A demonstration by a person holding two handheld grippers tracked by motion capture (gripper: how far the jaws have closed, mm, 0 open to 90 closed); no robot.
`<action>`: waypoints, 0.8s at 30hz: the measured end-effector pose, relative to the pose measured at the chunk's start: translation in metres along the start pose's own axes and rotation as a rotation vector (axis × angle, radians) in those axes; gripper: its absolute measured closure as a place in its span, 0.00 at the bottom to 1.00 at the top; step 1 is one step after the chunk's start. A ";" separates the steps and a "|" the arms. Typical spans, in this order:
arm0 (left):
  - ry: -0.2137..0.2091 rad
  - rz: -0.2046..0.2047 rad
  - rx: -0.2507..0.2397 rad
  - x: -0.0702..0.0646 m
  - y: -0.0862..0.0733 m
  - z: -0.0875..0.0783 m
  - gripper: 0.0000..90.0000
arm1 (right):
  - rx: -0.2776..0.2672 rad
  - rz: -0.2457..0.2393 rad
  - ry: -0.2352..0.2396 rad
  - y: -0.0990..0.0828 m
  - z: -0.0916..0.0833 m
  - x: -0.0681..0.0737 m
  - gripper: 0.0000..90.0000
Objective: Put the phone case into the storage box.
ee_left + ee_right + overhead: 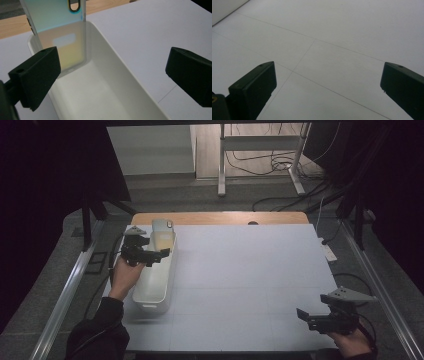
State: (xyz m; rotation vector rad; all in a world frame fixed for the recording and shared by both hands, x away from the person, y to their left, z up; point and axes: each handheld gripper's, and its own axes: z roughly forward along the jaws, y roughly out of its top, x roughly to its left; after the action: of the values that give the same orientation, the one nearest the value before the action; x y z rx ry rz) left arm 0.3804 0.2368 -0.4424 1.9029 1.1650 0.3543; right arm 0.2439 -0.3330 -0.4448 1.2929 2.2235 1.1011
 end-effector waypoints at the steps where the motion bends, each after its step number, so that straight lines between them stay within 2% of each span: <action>1: 0.000 0.001 -0.003 -0.001 0.000 0.000 0.01 | 0.000 -0.001 0.001 0.000 0.000 0.000 0.00; 7: -0.001 0.022 0.003 -0.006 -0.004 -0.004 0.01 | 0.000 -0.004 0.006 0.000 0.000 0.000 0.00; 24: -0.010 0.038 -0.004 -0.019 -0.012 -0.016 0.01 | 0.013 -0.011 0.013 0.001 0.001 0.001 0.00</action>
State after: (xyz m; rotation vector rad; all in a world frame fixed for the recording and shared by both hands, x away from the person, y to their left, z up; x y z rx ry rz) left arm 0.3530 0.2317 -0.4385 1.9228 1.1221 0.3673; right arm 0.2446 -0.3308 -0.4449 1.2803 2.2481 1.0957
